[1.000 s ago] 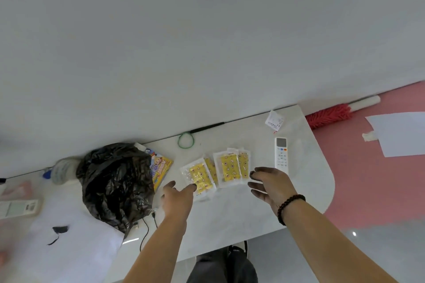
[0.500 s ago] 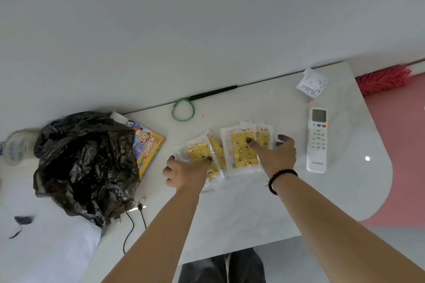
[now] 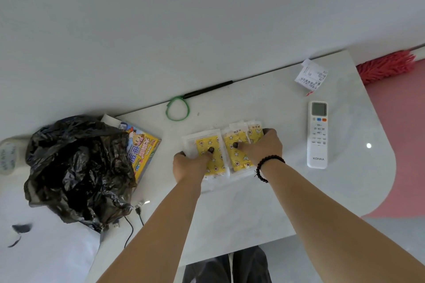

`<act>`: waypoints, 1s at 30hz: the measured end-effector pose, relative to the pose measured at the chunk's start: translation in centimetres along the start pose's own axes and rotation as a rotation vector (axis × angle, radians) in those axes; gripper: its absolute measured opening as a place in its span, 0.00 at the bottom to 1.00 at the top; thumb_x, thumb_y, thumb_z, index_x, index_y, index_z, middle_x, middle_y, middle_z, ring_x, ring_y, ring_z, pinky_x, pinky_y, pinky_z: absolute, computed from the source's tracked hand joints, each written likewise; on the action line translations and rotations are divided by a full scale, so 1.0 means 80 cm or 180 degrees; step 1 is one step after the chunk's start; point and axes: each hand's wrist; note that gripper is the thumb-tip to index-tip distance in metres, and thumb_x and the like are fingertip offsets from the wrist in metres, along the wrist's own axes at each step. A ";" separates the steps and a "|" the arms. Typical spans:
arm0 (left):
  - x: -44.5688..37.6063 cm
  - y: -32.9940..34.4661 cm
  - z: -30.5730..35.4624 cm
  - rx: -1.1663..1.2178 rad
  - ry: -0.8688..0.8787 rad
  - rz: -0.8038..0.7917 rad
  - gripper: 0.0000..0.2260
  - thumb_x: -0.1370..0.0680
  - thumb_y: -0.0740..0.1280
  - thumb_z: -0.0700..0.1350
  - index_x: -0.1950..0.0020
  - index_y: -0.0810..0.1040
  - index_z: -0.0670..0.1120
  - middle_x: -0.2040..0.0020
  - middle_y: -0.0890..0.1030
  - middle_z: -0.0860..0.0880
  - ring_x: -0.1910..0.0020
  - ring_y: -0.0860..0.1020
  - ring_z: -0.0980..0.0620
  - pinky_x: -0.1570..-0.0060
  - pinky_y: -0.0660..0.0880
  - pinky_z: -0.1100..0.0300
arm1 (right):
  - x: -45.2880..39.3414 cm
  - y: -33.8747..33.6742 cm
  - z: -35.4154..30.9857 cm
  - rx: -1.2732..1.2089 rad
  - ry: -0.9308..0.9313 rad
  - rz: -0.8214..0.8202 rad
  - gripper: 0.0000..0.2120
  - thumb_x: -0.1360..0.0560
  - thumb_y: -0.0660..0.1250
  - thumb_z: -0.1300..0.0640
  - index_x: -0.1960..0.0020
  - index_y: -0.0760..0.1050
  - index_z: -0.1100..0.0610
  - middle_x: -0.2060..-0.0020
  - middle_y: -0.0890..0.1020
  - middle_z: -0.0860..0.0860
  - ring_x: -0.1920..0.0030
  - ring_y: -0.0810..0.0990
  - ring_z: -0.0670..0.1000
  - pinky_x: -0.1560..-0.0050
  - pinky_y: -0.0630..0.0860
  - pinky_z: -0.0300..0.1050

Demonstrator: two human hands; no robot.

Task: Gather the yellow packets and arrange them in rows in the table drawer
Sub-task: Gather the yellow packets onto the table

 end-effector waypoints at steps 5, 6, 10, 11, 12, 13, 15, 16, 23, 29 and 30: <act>0.001 -0.012 -0.013 -0.0145 -0.0048 -0.0788 0.12 0.33 0.79 0.41 0.53 0.82 0.47 0.54 0.85 0.47 0.53 0.83 0.46 0.46 0.79 0.51 | 0.007 -0.004 0.017 -0.0245 0.0017 -0.0551 0.20 0.36 0.79 0.53 0.49 0.79 0.61 0.54 0.84 0.57 0.56 0.82 0.54 0.53 0.81 0.50; 0.003 -0.016 -0.015 -0.0178 -0.0034 -0.0848 0.11 0.33 0.78 0.40 0.53 0.82 0.47 0.54 0.85 0.47 0.52 0.83 0.45 0.46 0.79 0.51 | 0.013 -0.005 0.022 -0.0356 0.0002 -0.0645 0.18 0.35 0.78 0.55 0.50 0.79 0.62 0.54 0.84 0.59 0.58 0.81 0.54 0.53 0.81 0.50; 0.014 -0.034 -0.023 -0.0109 0.0062 -0.1023 0.14 0.32 0.76 0.37 0.48 0.82 0.44 0.51 0.85 0.45 0.50 0.83 0.44 0.48 0.78 0.52 | 0.041 -0.011 0.036 -0.0801 -0.0052 -0.0907 0.12 0.32 0.75 0.62 0.49 0.79 0.59 0.54 0.84 0.55 0.51 0.83 0.55 0.52 0.80 0.46; 0.019 -0.039 -0.023 -0.0058 0.0077 -0.1052 0.14 0.31 0.76 0.37 0.47 0.82 0.44 0.51 0.85 0.45 0.50 0.83 0.44 0.48 0.78 0.52 | 0.050 -0.013 0.038 -0.0951 -0.0042 -0.0961 0.12 0.31 0.75 0.63 0.49 0.79 0.58 0.54 0.85 0.53 0.50 0.83 0.54 0.50 0.80 0.47; 0.025 -0.045 -0.021 0.0033 0.0093 -0.1093 0.14 0.31 0.76 0.37 0.47 0.82 0.43 0.50 0.85 0.45 0.49 0.83 0.44 0.47 0.78 0.50 | 0.060 -0.017 0.038 -0.1079 -0.0046 -0.1011 0.12 0.31 0.74 0.64 0.49 0.79 0.57 0.54 0.85 0.52 0.50 0.84 0.54 0.48 0.80 0.49; 0.032 -0.052 -0.018 0.0161 0.0107 -0.1144 0.14 0.31 0.76 0.37 0.46 0.82 0.43 0.50 0.85 0.44 0.49 0.83 0.44 0.46 0.78 0.49 | 0.071 -0.022 0.036 -0.1200 -0.0074 -0.1039 0.11 0.30 0.74 0.64 0.49 0.79 0.57 0.54 0.85 0.52 0.50 0.84 0.54 0.46 0.80 0.51; 0.051 -0.066 -0.005 0.0416 0.0191 -0.1240 0.13 0.29 0.74 0.37 0.45 0.82 0.43 0.49 0.85 0.45 0.48 0.83 0.43 0.44 0.78 0.46 | 0.093 -0.035 0.029 -0.1404 -0.0139 -0.1034 0.10 0.30 0.73 0.65 0.50 0.79 0.56 0.54 0.86 0.52 0.50 0.84 0.54 0.45 0.80 0.53; 0.063 -0.074 0.003 0.0538 0.0265 -0.1259 0.12 0.29 0.74 0.37 0.46 0.82 0.43 0.50 0.85 0.45 0.48 0.83 0.43 0.43 0.78 0.46 | 0.105 -0.042 0.024 -0.1493 -0.0153 -0.0999 0.10 0.30 0.73 0.65 0.51 0.79 0.56 0.54 0.86 0.53 0.50 0.84 0.54 0.45 0.80 0.55; 0.165 -0.152 0.076 0.1535 0.0738 -0.1345 0.14 0.26 0.70 0.39 0.41 0.80 0.45 0.46 0.85 0.46 0.45 0.83 0.45 0.46 0.78 0.49 | 0.199 -0.138 -0.033 -0.2029 -0.0379 -0.0508 0.11 0.28 0.70 0.69 0.50 0.78 0.56 0.54 0.85 0.52 0.52 0.84 0.53 0.49 0.80 0.53; 0.288 -0.214 0.115 0.1960 0.0888 -0.1721 0.26 0.31 0.72 0.45 0.33 0.74 0.44 0.42 0.83 0.45 0.45 0.82 0.45 0.51 0.82 0.49 | 0.313 -0.220 -0.096 -0.1682 -0.1062 -0.0251 0.12 0.28 0.70 0.66 0.45 0.78 0.59 0.53 0.85 0.51 0.53 0.85 0.50 0.57 0.80 0.44; 0.311 -0.224 0.119 0.2000 0.0879 -0.1853 0.25 0.31 0.71 0.45 0.33 0.74 0.44 0.42 0.83 0.44 0.45 0.83 0.44 0.51 0.82 0.49 | 0.334 -0.230 -0.105 -0.1644 -0.1159 -0.0256 0.12 0.28 0.70 0.66 0.46 0.78 0.58 0.53 0.85 0.51 0.53 0.85 0.50 0.56 0.80 0.44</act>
Point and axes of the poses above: each hand's wrist, its own x-axis away from the middle knuckle, its own y-axis out of the palm, z = x × y
